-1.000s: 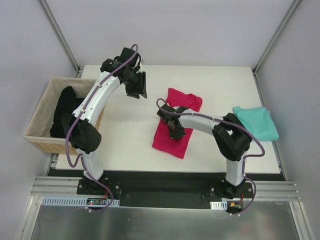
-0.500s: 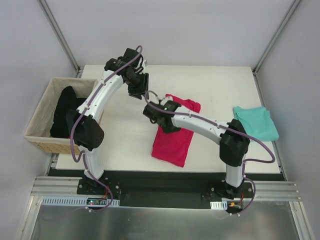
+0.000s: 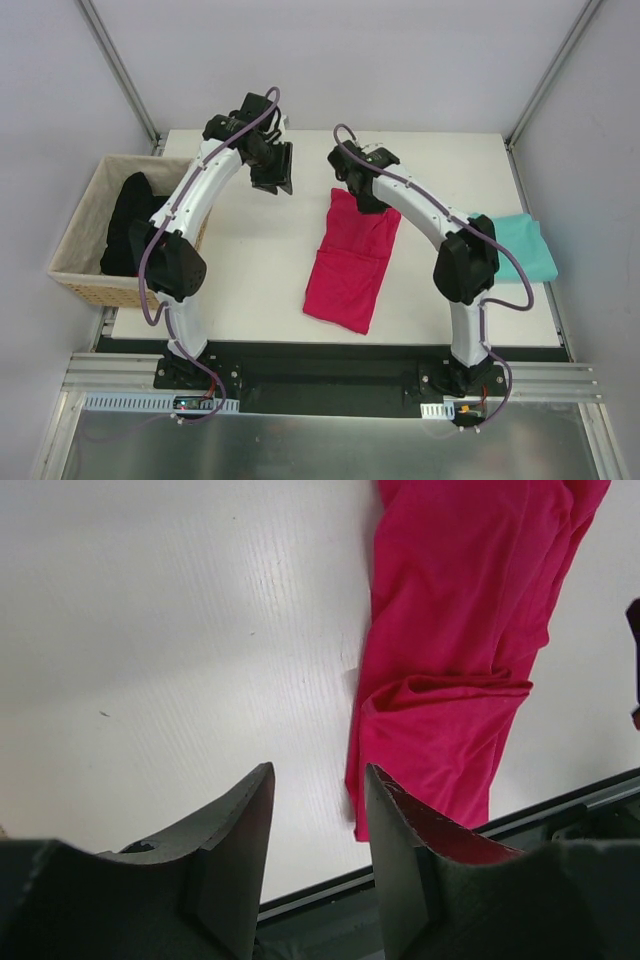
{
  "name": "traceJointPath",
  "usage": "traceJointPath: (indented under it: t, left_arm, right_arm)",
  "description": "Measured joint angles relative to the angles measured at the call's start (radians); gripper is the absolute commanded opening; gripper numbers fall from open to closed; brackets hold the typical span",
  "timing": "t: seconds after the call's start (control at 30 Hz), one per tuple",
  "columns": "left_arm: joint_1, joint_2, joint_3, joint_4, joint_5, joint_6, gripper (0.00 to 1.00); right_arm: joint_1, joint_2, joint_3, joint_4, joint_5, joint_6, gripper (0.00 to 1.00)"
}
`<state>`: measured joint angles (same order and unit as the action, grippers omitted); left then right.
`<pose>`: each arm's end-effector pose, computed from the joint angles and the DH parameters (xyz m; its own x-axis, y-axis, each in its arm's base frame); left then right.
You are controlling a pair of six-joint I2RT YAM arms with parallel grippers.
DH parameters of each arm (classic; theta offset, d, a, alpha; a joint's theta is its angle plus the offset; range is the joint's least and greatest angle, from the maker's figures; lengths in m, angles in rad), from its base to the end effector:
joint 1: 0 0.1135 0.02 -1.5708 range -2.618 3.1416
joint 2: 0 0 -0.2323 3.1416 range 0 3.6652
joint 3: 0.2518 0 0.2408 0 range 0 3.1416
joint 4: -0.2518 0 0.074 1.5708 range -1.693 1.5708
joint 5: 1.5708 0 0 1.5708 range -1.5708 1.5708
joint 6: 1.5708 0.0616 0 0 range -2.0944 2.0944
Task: Fold and stack the t-shirts
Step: Fold the folded rectangular tshirt in 1/3 of the way
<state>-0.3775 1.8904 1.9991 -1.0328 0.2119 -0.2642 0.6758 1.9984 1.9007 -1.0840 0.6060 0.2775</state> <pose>0.3663 -0.1592 0.3119 -0.8410 0.0588 -0.5378 0.2678 0.9090 -0.3194 0.3352 0.2238 0.2465 -0.7889 -0.3439 -0.5092 -0.1346 0.9053 -0.4029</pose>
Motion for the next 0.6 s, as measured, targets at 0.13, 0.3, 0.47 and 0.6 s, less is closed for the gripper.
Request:
traceJointPath:
  t: [0.13, 0.3, 0.47, 0.6]
  left_arm:
    - [0.013, -0.004, 0.001, -0.001, -0.009, 0.0, 0.41]
    - [0.019, -0.004, 0.008, -0.003, -0.013, 0.0, 0.41]
    - [0.019, 0.001, 0.058, -0.016, -0.013, 0.0, 0.42]
    - [0.021, 0.015, 0.11, -0.026, -0.013, 0.0, 0.42]
  right_arm:
    - [-0.043, 0.092, 0.018, 0.033, -0.057, -0.052, 0.01]
    - [-0.099, 0.204, 0.064, 0.081, -0.14, -0.103, 0.01]
    - [-0.145, 0.272, 0.108, 0.12, -0.208, -0.13, 0.01]
    - [-0.176, 0.307, 0.132, 0.141, -0.252, -0.142, 0.01]
